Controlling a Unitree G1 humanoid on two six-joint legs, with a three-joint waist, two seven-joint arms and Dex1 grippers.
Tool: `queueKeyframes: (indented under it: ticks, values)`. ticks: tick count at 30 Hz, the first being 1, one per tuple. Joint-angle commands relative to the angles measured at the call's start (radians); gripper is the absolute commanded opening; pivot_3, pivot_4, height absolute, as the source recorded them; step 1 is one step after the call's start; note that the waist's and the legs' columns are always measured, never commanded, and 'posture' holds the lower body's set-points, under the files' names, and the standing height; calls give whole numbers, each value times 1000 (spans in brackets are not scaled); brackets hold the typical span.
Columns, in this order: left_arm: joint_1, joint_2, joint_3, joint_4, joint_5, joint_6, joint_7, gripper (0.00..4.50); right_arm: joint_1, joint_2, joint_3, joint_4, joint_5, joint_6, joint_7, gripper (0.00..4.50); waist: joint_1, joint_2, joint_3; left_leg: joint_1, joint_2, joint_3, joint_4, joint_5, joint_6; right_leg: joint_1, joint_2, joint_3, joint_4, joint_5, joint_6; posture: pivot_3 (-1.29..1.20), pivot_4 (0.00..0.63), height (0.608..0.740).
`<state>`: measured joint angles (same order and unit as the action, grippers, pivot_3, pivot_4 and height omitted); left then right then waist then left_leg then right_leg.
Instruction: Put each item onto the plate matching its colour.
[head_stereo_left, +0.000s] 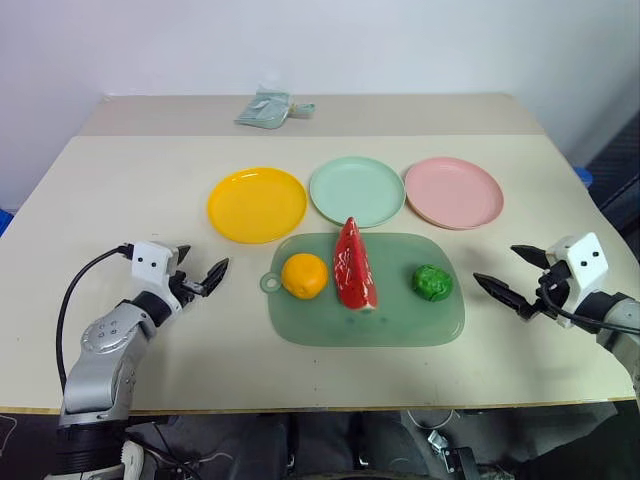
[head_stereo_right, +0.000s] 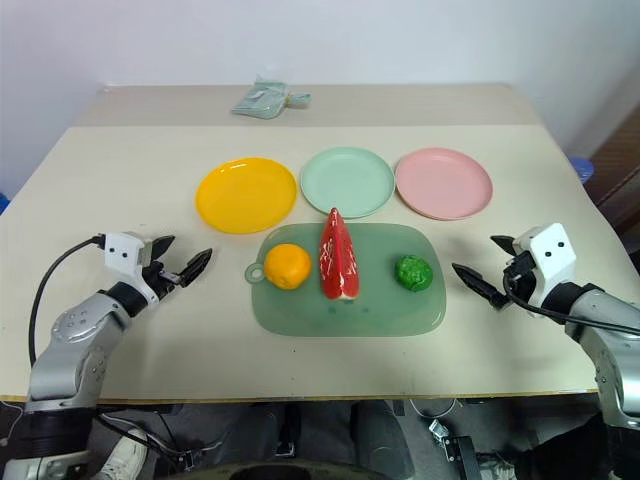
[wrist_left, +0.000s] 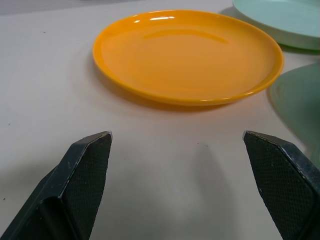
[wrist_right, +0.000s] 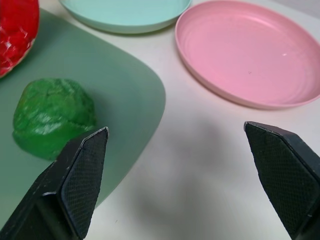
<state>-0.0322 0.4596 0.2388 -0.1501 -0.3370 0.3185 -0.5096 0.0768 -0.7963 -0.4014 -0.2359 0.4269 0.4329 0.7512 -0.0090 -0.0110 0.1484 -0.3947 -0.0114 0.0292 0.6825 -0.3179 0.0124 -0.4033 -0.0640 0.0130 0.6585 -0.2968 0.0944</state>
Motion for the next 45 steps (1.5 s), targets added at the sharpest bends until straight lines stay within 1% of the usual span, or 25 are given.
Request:
queueKeyframes:
  ticks: [1, 13, 16, 19, 24, 27, 29, 30, 32, 36, 41, 45]
  values:
    - [1, 4, 6, -44, -9, 1, 3, 4303, -6, 8, -15, -44, 7, -4, -11, 4479, 1, 0, 0, 0, 0, 0, 0, 0, 0, 0, 0, 0, 0, 0, 0, 0, 150, 740]
    - [-37, 28, 7, -65, -38, 28, -28, 4303, -34, 32, 8, -77, 11, 32, -54, 4479, -1, 0, 0, 0, 0, 0, 0, 0, 0, 0, 0, 0, 0, 0, 0, 0, 150, 740]
    - [-43, 30, 6, -67, -46, 31, -37, 4303, -57, 34, 23, -69, 1, 68, -88, 4479, -1, 0, 0, 0, 0, 0, 0, 0, 0, 0, 0, 0, 0, 0, 0, 0, 150, 740]
    - [-68, 1, -2, -84, -106, 73, -49, 4303, -100, 43, 20, -34, -2, 64, -114, 4479, 0, 0, 0, 0, 0, 0, 0, 0, 0, 0, 0, 0, 0, 0, 0, 0, 150, 740]
    - [-119, 45, -72, -116, -175, 136, -185, 4303, -78, 15, -61, -130, 107, 136, -65, 4479, 6, 0, 0, 0, 0, 0, 0, 0, 0, 0, 0, 0, 0, 0, 0, 0, 150, 740]
    - [-132, 78, -154, -130, -162, 118, -288, 4303, -71, 9, -103, -216, 247, 209, -15, 4479, 0, 1, 0, 0, 0, 0, 0, 0, 0, 0, 0, 0, -1, 0, 0, 0, 150, 740]
    - [-138, 96, -180, -126, -154, 101, -331, 4303, -71, 2, -102, -265, 297, 239, -1, 4479, -2, 1, 0, 0, 0, 0, -1, 0, 0, 0, 0, 0, -1, 0, 0, 0, 150, 740]
    - [-143, 102, -200, -119, -139, 82, -351, 4303, -77, -4, -92, -295, 326, 257, 6, 4479, -3, 1, 0, 0, 0, 0, -1, 0, 0, 0, 0, 0, -1, 0, 0, 0, 150, 740]
    - [-156, 111, -254, -108, -102, 45, -392, 4303, -103, -5, -32, -370, 363, 281, -2, 4479, -3, 1, 0, 0, 0, 0, -1, 0, 0, 0, 0, 0, -2, 0, 0, 0, 150, 740]
    - [-183, 104, -314, -59, -31, -23, -407, 4303, -109, 24, 101, -500, 374, 298, -45, 4479, 1, 2, 0, 0, 0, 0, -1, 0, 0, 1, 0, 0, -2, 0, 0, 0, 150, 740]
    - [-213, 85, -362, -27, 20, -64, -405, 4303, -107, 86, 231, -560, 353, 300, -126, 4479, 1, 2, 0, 0, 0, 0, -1, -1, 2, 2, 0, 0, -5, 0, 0, 0, 150, 740]
    - [-250, 66, -389, 26, 76, -103, -387, 4303, -120, 121, 294, -581, 349, 301, -174, 4479, -1, 2, 0, 0, 0, 0, -1, -1, 2, 2, 0, -1, -5, 0, 0, 0, 150, 740]
